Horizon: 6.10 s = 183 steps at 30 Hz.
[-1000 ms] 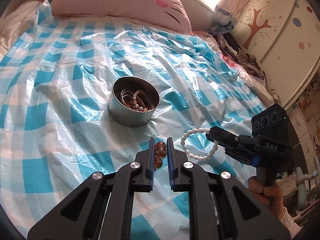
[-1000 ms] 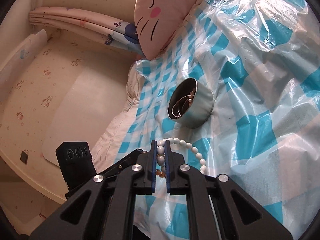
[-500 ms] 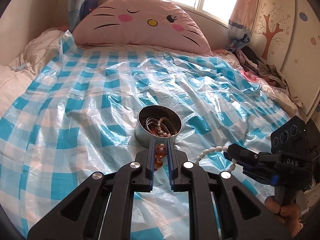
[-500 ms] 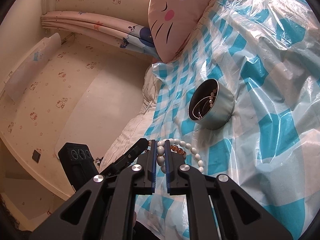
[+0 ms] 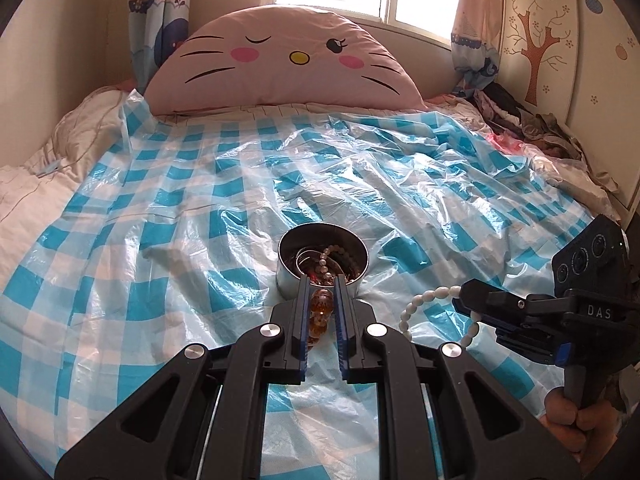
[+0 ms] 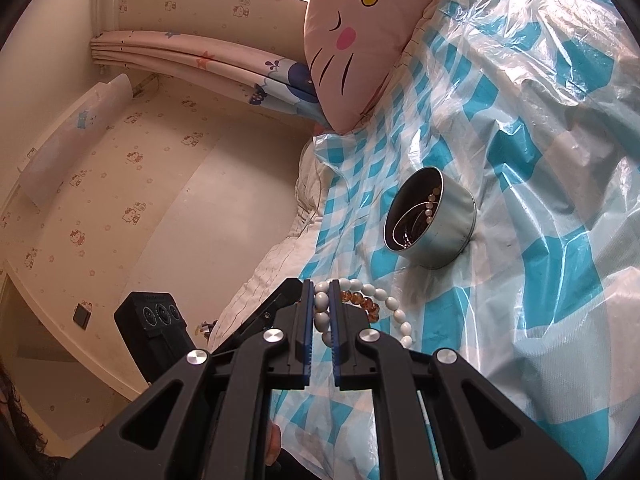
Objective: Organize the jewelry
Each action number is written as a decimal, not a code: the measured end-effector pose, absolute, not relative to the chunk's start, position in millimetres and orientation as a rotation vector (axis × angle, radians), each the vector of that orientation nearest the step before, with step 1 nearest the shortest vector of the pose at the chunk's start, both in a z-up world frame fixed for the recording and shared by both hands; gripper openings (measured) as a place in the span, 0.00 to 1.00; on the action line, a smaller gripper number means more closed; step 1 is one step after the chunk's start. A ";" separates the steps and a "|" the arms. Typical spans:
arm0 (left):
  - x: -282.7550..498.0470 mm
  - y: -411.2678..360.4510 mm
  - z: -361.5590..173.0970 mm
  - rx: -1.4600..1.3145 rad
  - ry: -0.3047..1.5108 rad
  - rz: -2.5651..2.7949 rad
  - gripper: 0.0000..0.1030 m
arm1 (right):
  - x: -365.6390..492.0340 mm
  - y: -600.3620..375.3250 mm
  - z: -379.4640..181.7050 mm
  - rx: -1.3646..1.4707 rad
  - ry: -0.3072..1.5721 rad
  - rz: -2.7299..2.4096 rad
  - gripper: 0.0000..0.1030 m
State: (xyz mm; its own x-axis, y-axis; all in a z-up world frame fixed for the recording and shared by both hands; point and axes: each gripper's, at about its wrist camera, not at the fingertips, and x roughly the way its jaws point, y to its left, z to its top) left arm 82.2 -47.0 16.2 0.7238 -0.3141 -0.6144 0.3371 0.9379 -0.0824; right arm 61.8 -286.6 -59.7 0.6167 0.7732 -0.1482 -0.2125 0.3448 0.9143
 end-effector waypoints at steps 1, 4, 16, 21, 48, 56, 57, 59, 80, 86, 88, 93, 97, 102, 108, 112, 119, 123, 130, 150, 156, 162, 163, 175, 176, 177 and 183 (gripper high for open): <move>82.6 -46.7 16.8 0.032 0.668 -0.358 0.10 | 62.2 -286.6 -59.9 1.030 0.642 0.703 0.08; 87.8 -41.4 19.3 -0.004 0.664 -0.365 0.10 | 66.5 -287.4 -61.4 1.049 0.630 0.713 0.08; 121.0 -38.9 27.2 -0.128 0.672 -0.416 0.10 | 109.4 -285.7 -49.6 1.079 0.570 0.729 0.08; 140.9 -45.6 31.8 -0.164 0.672 -0.444 0.10 | 128.5 -287.2 -48.8 1.083 0.554 0.713 0.08; 209.0 -41.8 -21.6 -0.240 0.862 -0.295 0.29 | 149.6 -276.6 -76.4 0.455 0.896 0.200 0.38; 205.1 -42.4 -19.1 -0.242 0.860 -0.296 0.33 | 159.7 -239.7 -96.7 0.145 1.011 0.136 0.08; 204.4 -41.2 -19.1 -0.244 0.859 -0.294 0.35 | 156.9 -248.5 -96.7 0.215 1.010 0.161 0.08; 203.7 -37.7 -18.6 -0.253 0.855 -0.286 0.37 | 149.2 -271.6 -93.3 0.407 0.976 0.217 0.08; 190.3 -4.2 -10.3 -0.282 0.803 -0.106 0.61 | 178.9 -248.8 -33.4 0.609 0.795 0.308 0.47; 134.4 -12.5 16.2 -0.145 0.722 -0.053 0.85 | 118.5 -238.3 -16.3 0.371 0.768 0.189 0.59; 110.8 -17.0 17.2 -0.088 0.726 -0.051 0.86 | 90.5 -233.0 -11.4 0.284 0.760 0.149 0.68; 53.3 -26.1 11.5 0.038 0.751 -0.053 0.89 | 25.5 -220.8 -10.8 0.109 0.737 0.079 0.86; 19.3 -25.0 8.5 0.072 0.761 -0.051 0.93 | -10.7 -219.4 -11.2 0.063 0.706 0.025 0.90; -7.2 -17.4 8.5 0.082 0.751 -0.029 0.93 | -38.4 -223.3 -9.4 0.091 0.691 -0.020 0.93; -15.6 -21.1 7.3 0.101 0.725 -0.019 0.93 | -44.2 -220.4 -8.8 0.067 0.677 -0.053 0.93; -18.5 -24.6 7.3 0.117 0.709 -0.020 0.93 | -46.4 -223.0 -9.0 0.079 0.669 -0.056 0.93; -19.0 -29.0 6.7 0.126 0.705 -0.026 0.93 | -50.7 -214.6 -4.7 0.029 0.639 -0.076 0.93; -18.5 -29.1 6.5 0.125 0.706 -0.026 0.93 | -53.5 -211.8 -2.8 0.011 0.619 -0.080 0.93; -18.4 -34.7 3.4 0.118 0.711 -0.035 0.93 | -57.8 -222.7 -0.5 0.071 0.592 -0.083 0.93; -17.1 -26.2 3.2 0.063 0.719 -0.059 0.93 | -57.7 -227.1 -0.7 0.069 0.591 -0.086 0.93; -15.8 -26.2 2.2 0.071 0.723 -0.055 0.93 | -57.5 -226.7 -0.5 0.070 0.592 -0.085 0.93; -15.5 -26.9 2.2 0.072 0.724 -0.054 0.93 | -57.6 -225.4 -0.6 0.070 0.592 -0.086 0.93; -15.4 -27.0 1.9 0.072 0.725 -0.053 0.93 | -57.6 -225.5 -0.5 0.069 0.592 -0.086 0.93; -13.7 -25.5 1.1 0.066 0.736 -0.050 0.93 | -57.5 -224.8 -0.5 0.067 0.592 -0.086 0.93; -13.9 -25.3 0.9 0.066 0.737 -0.050 0.93 | -57.4 -225.1 -0.5 0.067 0.592 -0.086 0.93; -13.6 -25.3 1.1 0.067 0.736 -0.050 0.93 | -57.5 -224.3 -0.5 0.067 0.592 -0.087 0.93; -14.2 -25.2 -0.4 0.059 0.744 -0.053 0.93 | -57.4 -224.1 -0.3 0.066 0.592 -0.087 0.93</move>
